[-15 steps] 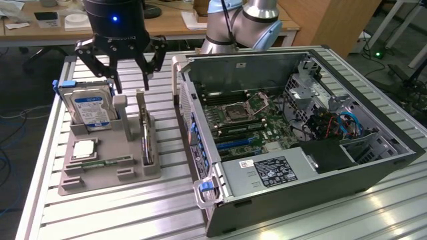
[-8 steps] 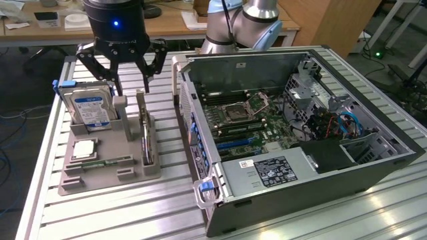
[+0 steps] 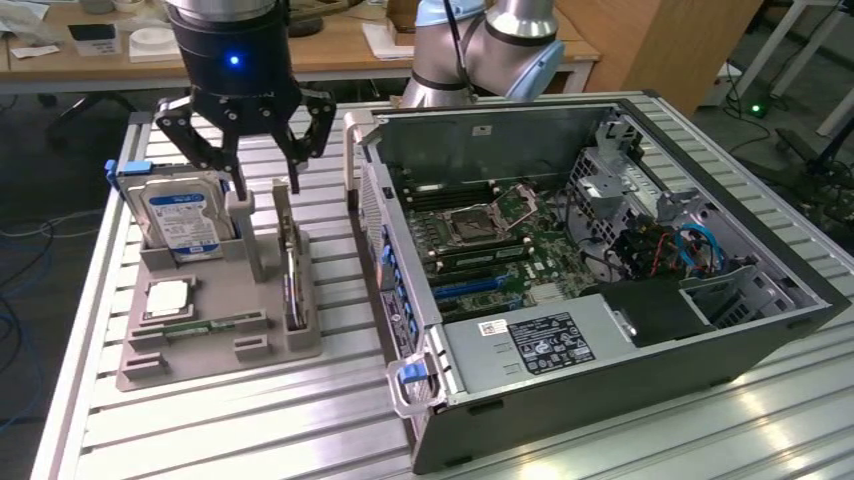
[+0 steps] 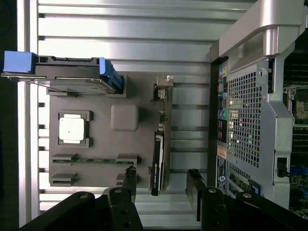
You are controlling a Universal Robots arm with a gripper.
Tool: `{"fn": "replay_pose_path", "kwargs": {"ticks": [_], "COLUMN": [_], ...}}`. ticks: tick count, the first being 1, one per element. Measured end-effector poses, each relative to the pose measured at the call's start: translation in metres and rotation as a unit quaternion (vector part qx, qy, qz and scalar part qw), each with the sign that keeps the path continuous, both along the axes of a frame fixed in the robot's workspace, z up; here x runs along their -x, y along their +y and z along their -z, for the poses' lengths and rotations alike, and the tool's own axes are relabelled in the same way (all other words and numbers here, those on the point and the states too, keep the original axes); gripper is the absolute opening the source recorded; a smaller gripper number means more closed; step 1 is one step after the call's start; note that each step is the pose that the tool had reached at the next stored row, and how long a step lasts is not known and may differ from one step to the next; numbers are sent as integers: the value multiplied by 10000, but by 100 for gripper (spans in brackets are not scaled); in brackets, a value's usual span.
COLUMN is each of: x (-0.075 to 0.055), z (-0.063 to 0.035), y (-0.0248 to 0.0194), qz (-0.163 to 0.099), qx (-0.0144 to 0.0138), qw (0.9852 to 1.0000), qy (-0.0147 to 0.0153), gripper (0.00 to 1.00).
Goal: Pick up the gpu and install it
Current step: 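Pick up the gpu and move the gpu toward the slot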
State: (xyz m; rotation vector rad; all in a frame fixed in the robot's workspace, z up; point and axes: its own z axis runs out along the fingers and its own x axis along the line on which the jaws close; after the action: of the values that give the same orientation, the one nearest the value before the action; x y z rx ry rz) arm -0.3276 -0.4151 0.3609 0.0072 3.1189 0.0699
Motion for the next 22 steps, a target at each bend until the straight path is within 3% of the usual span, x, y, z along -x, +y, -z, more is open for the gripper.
{"fn": "replay_pose_path", "kwargs": {"ticks": [6,14,22], "x": [0,-1,0], "z": [72,216,362], "y": [-42,-40,-33], "qz": [0,-1,0], "qx": [-1,17,18], "qw": [10000,10000,10000], "qy": [-1,-1,-2], "gripper": [55,55,55]}}
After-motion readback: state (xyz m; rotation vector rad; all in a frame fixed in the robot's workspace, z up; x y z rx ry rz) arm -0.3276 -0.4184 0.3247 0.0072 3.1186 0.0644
